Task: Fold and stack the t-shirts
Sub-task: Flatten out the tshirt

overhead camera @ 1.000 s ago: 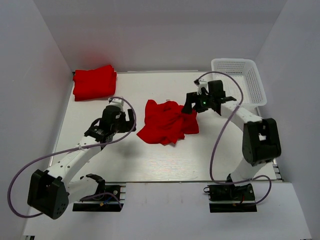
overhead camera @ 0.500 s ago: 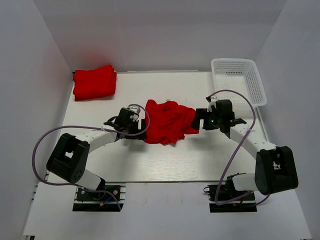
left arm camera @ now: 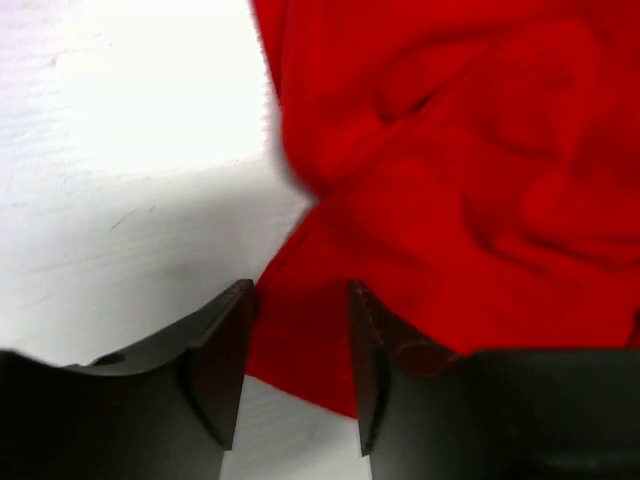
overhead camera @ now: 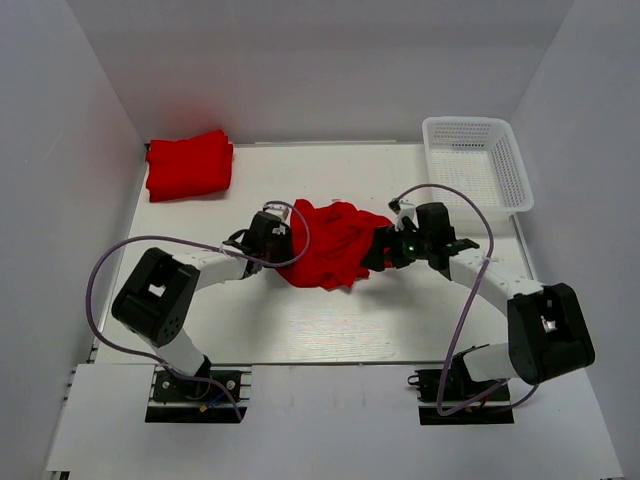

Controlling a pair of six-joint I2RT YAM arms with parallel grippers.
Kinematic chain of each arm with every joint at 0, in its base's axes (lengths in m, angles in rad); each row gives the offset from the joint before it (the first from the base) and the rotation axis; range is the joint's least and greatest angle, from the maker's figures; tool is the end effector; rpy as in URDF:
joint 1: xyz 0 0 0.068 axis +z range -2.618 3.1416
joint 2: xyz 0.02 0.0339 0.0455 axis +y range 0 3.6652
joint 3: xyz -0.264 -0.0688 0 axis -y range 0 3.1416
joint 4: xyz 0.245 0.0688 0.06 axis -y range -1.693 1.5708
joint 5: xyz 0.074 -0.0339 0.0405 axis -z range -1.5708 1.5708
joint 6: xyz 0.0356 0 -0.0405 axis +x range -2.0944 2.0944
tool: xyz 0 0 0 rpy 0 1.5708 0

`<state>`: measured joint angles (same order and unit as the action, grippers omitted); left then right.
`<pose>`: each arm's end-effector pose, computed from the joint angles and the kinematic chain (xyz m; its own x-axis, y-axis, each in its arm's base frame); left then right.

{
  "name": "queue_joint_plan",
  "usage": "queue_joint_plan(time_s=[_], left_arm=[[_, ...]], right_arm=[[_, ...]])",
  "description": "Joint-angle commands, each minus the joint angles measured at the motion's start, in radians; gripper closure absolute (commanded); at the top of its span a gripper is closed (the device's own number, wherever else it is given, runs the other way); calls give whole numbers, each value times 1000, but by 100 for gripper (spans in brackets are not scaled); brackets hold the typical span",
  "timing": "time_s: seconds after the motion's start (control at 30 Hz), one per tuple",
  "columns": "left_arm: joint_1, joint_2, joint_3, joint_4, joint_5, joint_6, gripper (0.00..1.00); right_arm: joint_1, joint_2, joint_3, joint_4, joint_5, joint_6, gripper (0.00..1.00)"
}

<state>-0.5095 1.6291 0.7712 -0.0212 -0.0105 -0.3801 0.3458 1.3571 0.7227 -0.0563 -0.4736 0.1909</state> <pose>0.2716 -0.1513 0.1465 -0.8031 0.0237 -0.5953 0.1980 0.9530 -0.2291 0.2564 0.1096 0.2073 -0.7085 -0.0758 -0.7017 -0.5072 0.7460 0.4315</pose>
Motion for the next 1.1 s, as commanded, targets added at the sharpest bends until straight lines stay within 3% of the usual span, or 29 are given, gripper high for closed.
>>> queue_joint_plan(time_s=[0.0, 0.07, 0.13, 0.6, 0.7, 0.77, 0.83, 0.87, 0.93, 1.07], left_arm=[[-37, 93, -12, -71, -40, -9, 52], [-46, 106, 0, -83, -40, -9, 71], [-55, 106, 0, -83, -31, -9, 100], [-64, -161, -127, -5, -91, -32, 100], [-64, -199, -147, 15, -82, -33, 100], [-64, -213, -156, 24, -71, -33, 100], [-64, -227, -165, 35, -62, -33, 100], [-64, -242, -165, 35, -62, -33, 100], [-64, -270, -174, 35, -83, -33, 100], [-64, -322, -142, 35, -201, -19, 100]], right_arm=[[27, 43, 34, 41, -56, 7, 10], [39, 74, 44, 84, -54, 27, 10], [47, 100, 55, 105, -42, 56, 10], [110, 249, 118, 242, 16, 217, 13], [117, 267, 116, 274, 6, 235, 25], [125, 277, 126, 289, -13, 237, 46], [131, 289, 139, 285, -20, 239, 72], [134, 286, 141, 285, -16, 237, 90], [136, 263, 144, 265, 7, 217, 99], [133, 168, 173, 175, 131, 148, 100]])
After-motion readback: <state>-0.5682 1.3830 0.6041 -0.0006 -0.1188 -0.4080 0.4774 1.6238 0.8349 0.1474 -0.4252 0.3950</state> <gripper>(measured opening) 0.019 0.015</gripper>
